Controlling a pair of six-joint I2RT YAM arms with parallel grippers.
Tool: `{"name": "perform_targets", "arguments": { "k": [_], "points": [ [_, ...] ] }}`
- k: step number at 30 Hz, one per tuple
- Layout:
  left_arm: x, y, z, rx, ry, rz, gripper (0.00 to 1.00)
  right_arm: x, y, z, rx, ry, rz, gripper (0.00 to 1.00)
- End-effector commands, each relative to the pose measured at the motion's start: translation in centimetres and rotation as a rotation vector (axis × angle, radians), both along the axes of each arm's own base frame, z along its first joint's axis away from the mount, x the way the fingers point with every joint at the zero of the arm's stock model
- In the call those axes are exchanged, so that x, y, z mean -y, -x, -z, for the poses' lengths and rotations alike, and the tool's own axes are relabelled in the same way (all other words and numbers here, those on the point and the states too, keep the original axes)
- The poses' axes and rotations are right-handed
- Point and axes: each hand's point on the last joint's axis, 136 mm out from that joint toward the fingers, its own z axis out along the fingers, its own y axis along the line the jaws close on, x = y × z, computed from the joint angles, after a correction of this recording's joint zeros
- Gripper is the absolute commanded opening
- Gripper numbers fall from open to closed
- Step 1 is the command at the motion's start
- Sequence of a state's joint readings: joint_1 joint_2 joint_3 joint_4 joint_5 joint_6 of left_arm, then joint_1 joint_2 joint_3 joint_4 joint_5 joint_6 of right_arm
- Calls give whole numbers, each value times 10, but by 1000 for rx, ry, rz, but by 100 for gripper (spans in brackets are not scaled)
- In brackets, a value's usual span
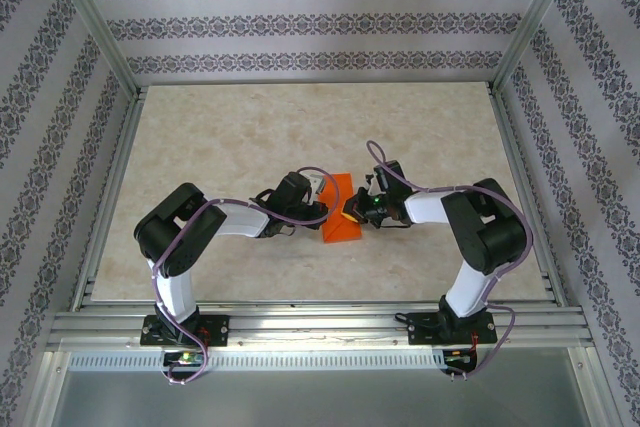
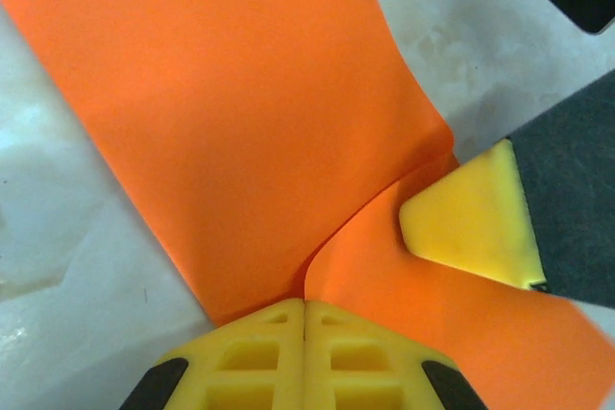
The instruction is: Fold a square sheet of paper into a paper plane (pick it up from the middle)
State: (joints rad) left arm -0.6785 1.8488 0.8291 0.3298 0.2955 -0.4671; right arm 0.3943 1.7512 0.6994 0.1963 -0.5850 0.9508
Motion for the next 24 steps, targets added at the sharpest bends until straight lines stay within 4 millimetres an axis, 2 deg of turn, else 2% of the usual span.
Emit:
{"name": "perform_targets", "arguments": {
  "k": [1,7,10,17,21,24],
  "points": [
    [-17,13,31,-89,-80,-2,0,17,14,27,-80,81,35,0],
    [-18,14,31,-90,-86,1,0,10,-4,-22,25,9,24,0],
    [-17,13,31,-89,-81,-3,0,10,-13,-31,46,0,14,0],
    [-16,13,30,-91,-77,1,0,16,-12,-4,-15,49,18,0],
    [-17,14,31,-94,-78,2,0,33,-9,18,-55,132,56,0],
    [-17,15,30,-92,-80,4,0,40,-5,27,-84,156,72,0]
  ]
}}
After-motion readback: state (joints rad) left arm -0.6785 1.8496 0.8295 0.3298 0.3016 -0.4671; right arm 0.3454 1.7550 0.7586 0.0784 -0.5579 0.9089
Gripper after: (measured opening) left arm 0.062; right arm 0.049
